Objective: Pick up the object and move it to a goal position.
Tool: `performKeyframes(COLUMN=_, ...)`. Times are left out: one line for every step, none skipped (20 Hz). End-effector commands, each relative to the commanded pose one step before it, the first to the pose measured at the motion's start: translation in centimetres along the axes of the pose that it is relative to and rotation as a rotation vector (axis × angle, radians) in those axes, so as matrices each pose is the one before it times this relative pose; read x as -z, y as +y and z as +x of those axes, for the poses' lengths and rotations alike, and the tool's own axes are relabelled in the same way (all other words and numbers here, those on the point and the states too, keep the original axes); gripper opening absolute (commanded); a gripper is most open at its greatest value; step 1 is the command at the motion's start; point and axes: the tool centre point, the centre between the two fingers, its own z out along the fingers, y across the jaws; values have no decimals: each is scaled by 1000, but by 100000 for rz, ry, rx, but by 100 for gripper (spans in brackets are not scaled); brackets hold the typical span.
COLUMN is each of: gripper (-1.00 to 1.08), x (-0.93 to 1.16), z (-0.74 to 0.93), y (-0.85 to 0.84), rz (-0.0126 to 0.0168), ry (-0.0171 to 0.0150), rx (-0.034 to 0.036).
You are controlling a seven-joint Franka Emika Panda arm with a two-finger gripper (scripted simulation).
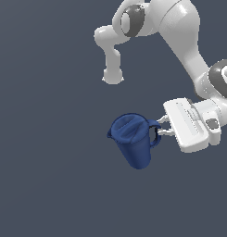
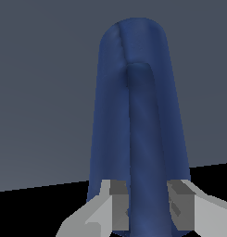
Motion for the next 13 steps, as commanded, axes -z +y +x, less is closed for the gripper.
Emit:
performKeyframes(gripper=-100, x=0, z=-92, y=25, rz=-6, ry=-32, rx=-89)
performKeyframes(gripper=-100, x=-10, z=-118, y=21, rz=0, ry=0, rx=0)
performKeyframes(gripper=-100, x=-17, z=-196, y=34, rz=0, ry=0, rx=0)
performKeyframes(gripper=-100, x=-25, z=-275, y=46, rz=0, ry=0, rx=0)
performKeyframes(gripper=-100, x=-32, z=-354, y=58, rz=0, ry=0, rx=0)
performKeyframes(gripper=-100, x=-40, z=-433, y=67, rz=0, ry=0, rx=0)
performKeyframes(gripper=-100, x=-47, z=-492, y=72, rz=0, ry=0, rx=0)
performKeyframes(gripper=-100, x=-42, z=-434, y=60, rz=0, ry=0, rx=0)
performKeyframes(gripper=-100, x=-35, z=-355, y=47, rz=0, ry=0, rx=0)
performKeyframes(gripper=-100, x=-28, z=-276, y=35, rz=0, ry=0, rx=0)
performKeyframes(gripper=-100, x=-20, z=-197, y=24, rz=0, ry=0, rx=0)
performKeyframes(gripper=-100, x=-12, z=-118, y=14, rz=0, ry=0, rx=0)
performKeyframes(gripper=-100, x=-4, z=-39, y=5, rz=0, ry=0, rx=0)
